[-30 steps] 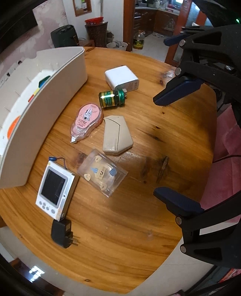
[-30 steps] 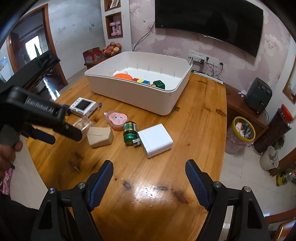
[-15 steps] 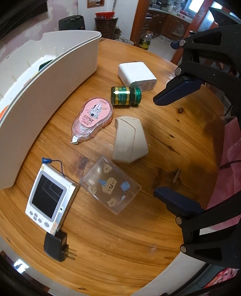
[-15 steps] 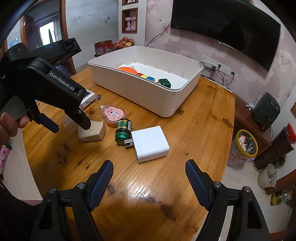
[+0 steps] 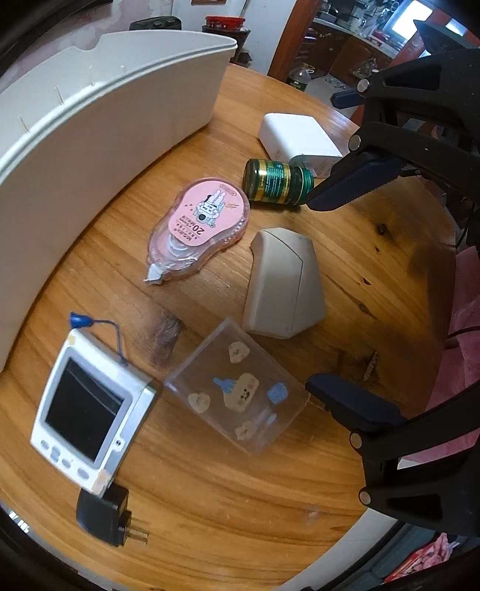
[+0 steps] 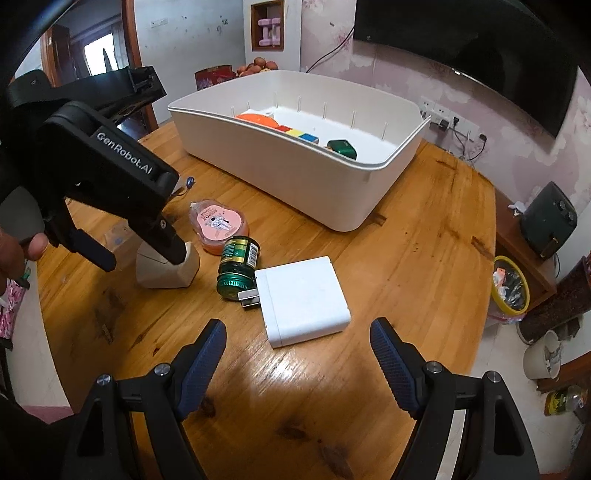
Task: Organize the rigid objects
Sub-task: 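Move both tools back toward the beige box and white charger on the table, then grasp the beige folded box with the left tool while the right tool grasps the white square charger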
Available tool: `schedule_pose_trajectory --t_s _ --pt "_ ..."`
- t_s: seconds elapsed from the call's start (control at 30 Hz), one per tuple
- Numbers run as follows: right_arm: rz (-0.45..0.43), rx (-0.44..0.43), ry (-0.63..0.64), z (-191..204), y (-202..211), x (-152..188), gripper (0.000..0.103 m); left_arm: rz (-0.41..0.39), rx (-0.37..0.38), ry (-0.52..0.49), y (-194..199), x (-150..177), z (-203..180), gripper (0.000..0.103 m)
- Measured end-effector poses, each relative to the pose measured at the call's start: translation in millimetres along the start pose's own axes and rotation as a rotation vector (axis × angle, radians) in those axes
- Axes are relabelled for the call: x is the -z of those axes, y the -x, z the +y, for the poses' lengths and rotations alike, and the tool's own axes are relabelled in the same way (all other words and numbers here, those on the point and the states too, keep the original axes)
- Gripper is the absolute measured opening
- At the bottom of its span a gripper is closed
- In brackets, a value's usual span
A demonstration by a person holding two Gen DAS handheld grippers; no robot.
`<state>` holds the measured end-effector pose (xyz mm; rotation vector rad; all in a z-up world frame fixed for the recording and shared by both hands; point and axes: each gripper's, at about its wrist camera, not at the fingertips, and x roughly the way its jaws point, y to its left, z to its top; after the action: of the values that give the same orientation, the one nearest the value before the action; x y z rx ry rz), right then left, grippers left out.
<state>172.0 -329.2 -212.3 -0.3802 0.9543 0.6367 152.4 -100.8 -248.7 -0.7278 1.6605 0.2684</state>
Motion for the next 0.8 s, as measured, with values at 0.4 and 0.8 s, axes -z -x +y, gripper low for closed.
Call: schedule_pose_trajectory --t_s 0.4,0.8 --pt "0.026 -0.007 0.014 -7 -22 0 0.081 0.023 -0.029 0.023 -13 -6 -12 0.091" --pt "0.015 -0.03 0.026 -3 -31 -2 0.08 0.007 -0.039 0.038 -17 -26 -28 0.09"
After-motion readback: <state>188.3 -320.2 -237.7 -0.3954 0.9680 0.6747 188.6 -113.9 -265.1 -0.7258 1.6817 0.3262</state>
